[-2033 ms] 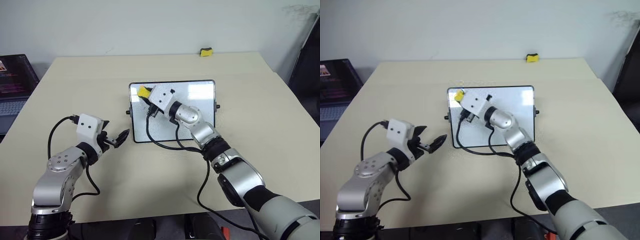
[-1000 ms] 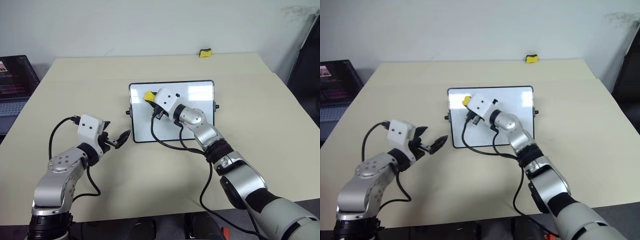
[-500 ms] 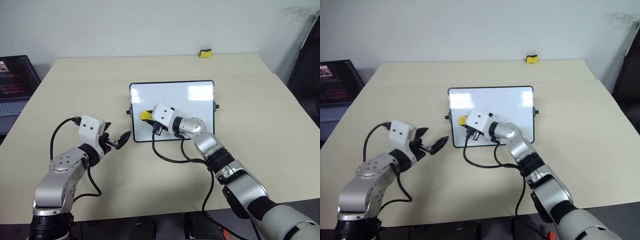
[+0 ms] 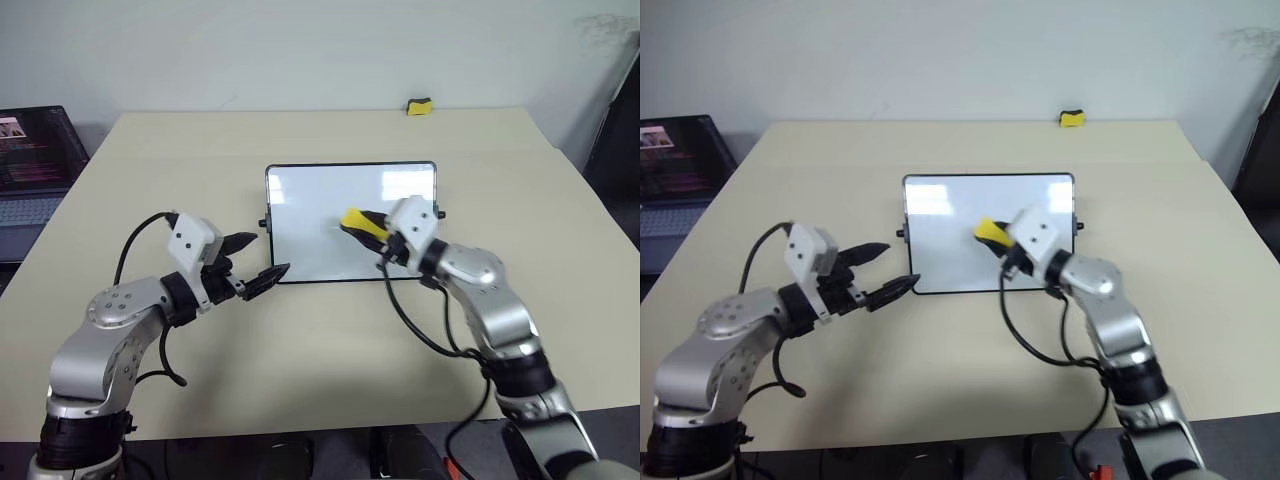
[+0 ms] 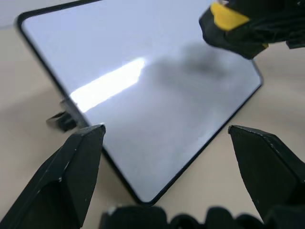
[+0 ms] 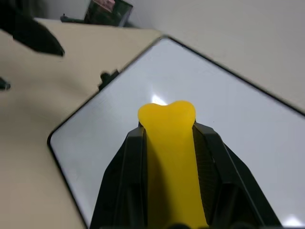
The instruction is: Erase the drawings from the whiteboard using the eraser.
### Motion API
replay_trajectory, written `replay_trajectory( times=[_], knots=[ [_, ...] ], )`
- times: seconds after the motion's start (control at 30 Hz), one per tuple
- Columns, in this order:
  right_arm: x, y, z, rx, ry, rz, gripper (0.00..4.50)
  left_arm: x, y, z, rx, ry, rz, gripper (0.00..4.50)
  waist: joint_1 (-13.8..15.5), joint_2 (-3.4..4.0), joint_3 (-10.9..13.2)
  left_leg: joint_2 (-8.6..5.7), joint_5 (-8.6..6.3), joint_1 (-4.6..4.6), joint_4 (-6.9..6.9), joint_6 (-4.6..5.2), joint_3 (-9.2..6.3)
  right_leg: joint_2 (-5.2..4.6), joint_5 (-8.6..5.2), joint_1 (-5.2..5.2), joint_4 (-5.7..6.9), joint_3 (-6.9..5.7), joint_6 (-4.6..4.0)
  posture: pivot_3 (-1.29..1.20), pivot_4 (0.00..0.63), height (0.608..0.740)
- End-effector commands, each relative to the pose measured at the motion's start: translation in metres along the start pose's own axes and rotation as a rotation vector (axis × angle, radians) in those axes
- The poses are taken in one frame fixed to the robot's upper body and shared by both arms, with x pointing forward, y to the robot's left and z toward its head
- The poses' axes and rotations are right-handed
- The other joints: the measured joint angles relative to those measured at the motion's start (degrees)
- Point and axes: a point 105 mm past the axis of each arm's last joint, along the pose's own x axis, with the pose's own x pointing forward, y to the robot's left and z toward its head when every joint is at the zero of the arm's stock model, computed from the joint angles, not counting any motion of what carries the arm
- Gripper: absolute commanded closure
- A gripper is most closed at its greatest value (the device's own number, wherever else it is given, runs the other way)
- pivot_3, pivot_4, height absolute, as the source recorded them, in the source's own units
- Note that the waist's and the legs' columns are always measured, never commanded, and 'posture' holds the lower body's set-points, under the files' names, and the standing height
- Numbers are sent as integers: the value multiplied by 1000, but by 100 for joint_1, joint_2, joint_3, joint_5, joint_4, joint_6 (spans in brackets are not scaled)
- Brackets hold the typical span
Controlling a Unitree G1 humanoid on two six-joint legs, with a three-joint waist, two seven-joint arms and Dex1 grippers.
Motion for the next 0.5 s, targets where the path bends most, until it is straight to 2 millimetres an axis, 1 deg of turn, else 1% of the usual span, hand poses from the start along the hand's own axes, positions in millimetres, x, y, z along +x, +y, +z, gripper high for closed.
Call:
replay_trajectory(
  times=[0.03,0.1,0.2,0.3,0.43,0.5],
  knots=[
    [-26,-12,12,56,-18,-140,3515,10,-9,10,105,-3,-113,0,4,0,0,0,1,0,0,-1,1,1,0,0,1,0,0,0,150,740],
    [-38,-16,4,96,21,-229,3515,17,-13,13,140,-1,-175,0,-5,1,1,0,3,4,1,-4,9,1,0,0,4,-2,0,0,150,740],
    [-62,-20,-18,190,108,-381,3515,26,-23,17,212,3,-304,0,5,1,0,1,6,5,0,-9,11,4,0,0,5,-2,0,0,150,740],
    [-85,-24,-43,249,205,-529,3515,32,-37,18,241,0,-439,0,5,2,1,-1,9,3,-2,-16,12,4,-3,-1,5,-2,2,0,150,740],
    [-102,-29,-62,320,260,-670,3515,41,-50,20,262,-10,-571,0,-17,4,2,-2,6,4,1,-9,20,4,-4,-1,7,1,4,0,150,740],
    [-109,-32,-72,396,273,-741,3515,47,-60,21,285,-18,-655,0,-13,4,2,0,2,7,1,0,18,8,-4,0,11,-1,4,0,150,740]
  ],
)
